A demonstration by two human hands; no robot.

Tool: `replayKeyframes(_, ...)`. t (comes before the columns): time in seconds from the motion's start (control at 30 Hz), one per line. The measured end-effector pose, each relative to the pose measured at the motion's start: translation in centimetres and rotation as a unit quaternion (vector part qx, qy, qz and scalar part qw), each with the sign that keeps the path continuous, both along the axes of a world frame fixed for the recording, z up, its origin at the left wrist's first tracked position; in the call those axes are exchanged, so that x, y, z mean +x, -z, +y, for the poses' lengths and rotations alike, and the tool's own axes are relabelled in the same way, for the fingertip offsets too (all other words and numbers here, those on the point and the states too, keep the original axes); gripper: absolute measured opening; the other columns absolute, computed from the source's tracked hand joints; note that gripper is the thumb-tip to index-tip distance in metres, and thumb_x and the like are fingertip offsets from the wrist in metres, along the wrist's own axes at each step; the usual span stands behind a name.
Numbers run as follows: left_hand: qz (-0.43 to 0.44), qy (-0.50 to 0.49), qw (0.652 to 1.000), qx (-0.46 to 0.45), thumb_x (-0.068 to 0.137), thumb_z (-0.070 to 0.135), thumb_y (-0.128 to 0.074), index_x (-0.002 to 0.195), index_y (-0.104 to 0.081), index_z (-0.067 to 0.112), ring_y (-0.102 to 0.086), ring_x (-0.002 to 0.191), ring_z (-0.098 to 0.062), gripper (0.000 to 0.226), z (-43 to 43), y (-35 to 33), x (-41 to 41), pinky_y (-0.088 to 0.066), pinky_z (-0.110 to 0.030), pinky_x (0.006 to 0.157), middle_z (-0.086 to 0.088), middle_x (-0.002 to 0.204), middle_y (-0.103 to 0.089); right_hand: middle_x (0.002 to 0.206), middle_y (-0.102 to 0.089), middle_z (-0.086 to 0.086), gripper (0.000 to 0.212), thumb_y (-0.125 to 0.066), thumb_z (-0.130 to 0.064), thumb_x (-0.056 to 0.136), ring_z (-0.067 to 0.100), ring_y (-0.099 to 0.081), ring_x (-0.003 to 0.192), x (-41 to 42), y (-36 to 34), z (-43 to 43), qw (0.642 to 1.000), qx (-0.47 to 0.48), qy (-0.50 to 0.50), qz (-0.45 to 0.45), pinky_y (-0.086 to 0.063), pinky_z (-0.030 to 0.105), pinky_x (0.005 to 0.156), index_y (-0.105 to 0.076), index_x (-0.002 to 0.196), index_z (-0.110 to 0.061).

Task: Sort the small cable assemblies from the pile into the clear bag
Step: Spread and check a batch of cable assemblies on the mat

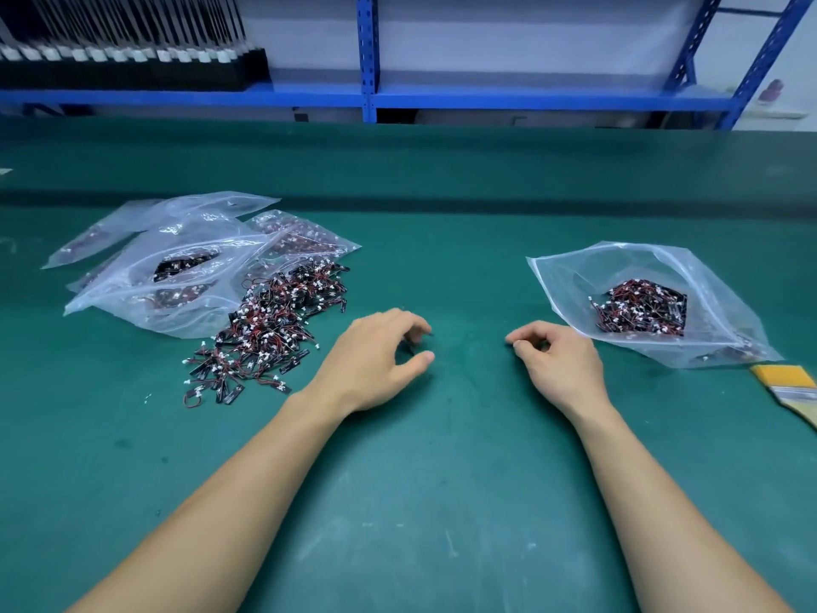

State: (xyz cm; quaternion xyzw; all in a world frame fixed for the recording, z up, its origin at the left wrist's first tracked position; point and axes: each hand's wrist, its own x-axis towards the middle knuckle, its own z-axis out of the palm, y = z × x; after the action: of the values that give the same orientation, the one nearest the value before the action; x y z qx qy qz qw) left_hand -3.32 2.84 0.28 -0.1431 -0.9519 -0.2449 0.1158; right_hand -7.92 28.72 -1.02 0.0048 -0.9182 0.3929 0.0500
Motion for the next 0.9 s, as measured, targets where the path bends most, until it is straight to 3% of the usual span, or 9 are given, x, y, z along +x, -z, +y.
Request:
replayKeyframes(0.03,0.022,-0.007,0.999,0.035,0.090,0.043,-0.059,0.112,-0.061,0.030,-0.057,0.099,-0.007,0.026,-0.3,-0.1,0.1,-0.047,-0.037,0.094,0.016,0.103,-0.061,0.074,-0.061,-0.037,0.017,-0.061,-0.027,0.084,0.002,-0.060,0.073,0.0,0.0,0.0,1.000,0.001,0.000,0.000,-0.042,0.028,0.067,-0.071,0.079,-0.040)
replayKeyframes(0.1,0.060,-0.044,0.995,0.069,0.089,0.036,-0.060,0.108,-0.059,0.029,-0.055,0.100,-0.006,0.020,-0.8,-0.2,-0.3,-0.048,-0.035,0.090,0.017,0.103,-0.057,0.075,-0.061,-0.038,0.017,-0.061,-0.027,0.084,0.001,-0.060,0.073,0.0,-0.1,-0.1,1.000,0.002,-0.001,0.001,-0.042,0.028,0.066,-0.071,0.079,-0.040)
replayKeyframes(0.27,-0.031,-0.057,0.998,-0.027,0.095,0.042,-0.056,0.132,-0.056,0.030,-0.041,0.125,-0.014,0.038,-0.4,0.2,-1.5,-0.036,-0.036,0.104,0.011,0.132,-0.050,0.074,-0.061,-0.037,0.017,-0.061,-0.028,0.084,0.000,-0.059,0.070,0.1,-0.1,-0.1,1.000,0.003,-0.001,0.005,-0.041,0.027,0.065,-0.070,0.078,-0.042)
replayKeyframes(0.37,-0.032,-0.028,0.998,-0.040,0.095,0.050,-0.056,0.123,-0.063,0.035,-0.040,0.118,-0.012,0.033,0.1,0.7,-0.5,-0.034,-0.034,0.101,0.013,0.124,-0.052,0.074,-0.060,-0.038,0.017,-0.061,-0.028,0.084,-0.003,-0.058,0.069,0.3,-0.1,-0.2,1.000,0.014,-0.001,0.015,-0.040,0.026,0.063,-0.069,0.077,-0.042)
replayKeyframes(0.47,-0.017,0.011,0.999,-0.028,0.093,0.054,-0.057,0.125,-0.061,0.038,-0.040,0.108,-0.010,0.036,-0.1,0.3,0.9,-0.037,-0.036,0.097,0.015,0.117,-0.051,0.076,-0.064,-0.028,0.020,-0.062,-0.024,0.085,-0.004,-0.057,0.071,0.5,-0.3,-0.5,0.999,0.018,-0.022,0.037,-0.044,0.027,0.069,-0.068,0.077,-0.041)
replayKeyframes(0.57,0.007,-0.018,0.999,0.029,0.096,0.043,-0.058,0.126,-0.060,0.032,-0.047,0.105,-0.013,0.032,-1.7,0.1,2.3,-0.043,-0.039,0.096,0.013,0.114,-0.054,0.084,-0.066,-0.018,0.019,-0.066,-0.016,0.086,-0.006,-0.054,0.071,1.1,-0.6,-1.3,0.992,0.008,-0.078,0.095,-0.050,0.031,0.076,-0.072,0.088,-0.034)
replayKeyframes(0.67,0.020,-0.059,0.997,0.053,0.090,0.039,-0.068,0.104,-0.066,0.031,-0.048,0.093,-0.011,0.015,-2.9,0.3,3.6,-0.046,-0.039,0.089,0.015,0.099,-0.057,0.096,-0.061,-0.013,0.023,-0.067,-0.012,0.087,-0.006,-0.051,0.080,2.3,-0.9,-3.3,0.966,0.024,-0.204,0.157,-0.047,0.030,0.079,-0.074,0.105,-0.025)
replayKeyframes(0.77,0.021,-0.043,0.997,0.054,0.083,0.046,-0.074,0.096,-0.066,0.034,-0.047,0.090,-0.009,0.019,-1.8,0.6,4.6,-0.044,-0.035,0.085,0.017,0.092,-0.056,0.110,-0.058,-0.013,0.032,-0.064,-0.014,0.089,0.011,-0.051,0.101,3.5,-0.9,-5.3,0.934,0.047,-0.320,0.148,-0.044,0.029,0.089,-0.071,0.117,-0.026)
replayKeyframes(0.9,0.000,0.000,1.000,0.029,0.088,0.046,-0.069,0.103,-0.069,0.037,-0.042,0.090,-0.006,0.017,-0.5,1.0,4.5,-0.042,-0.034,0.089,0.018,0.092,-0.053,0.111,-0.060,-0.015,0.024,-0.064,-0.018,0.094,0.012,-0.048,0.100,3.6,-0.6,-5.8,0.919,0.071,-0.369,0.121,-0.045,0.034,0.093,-0.071,0.114,-0.027)
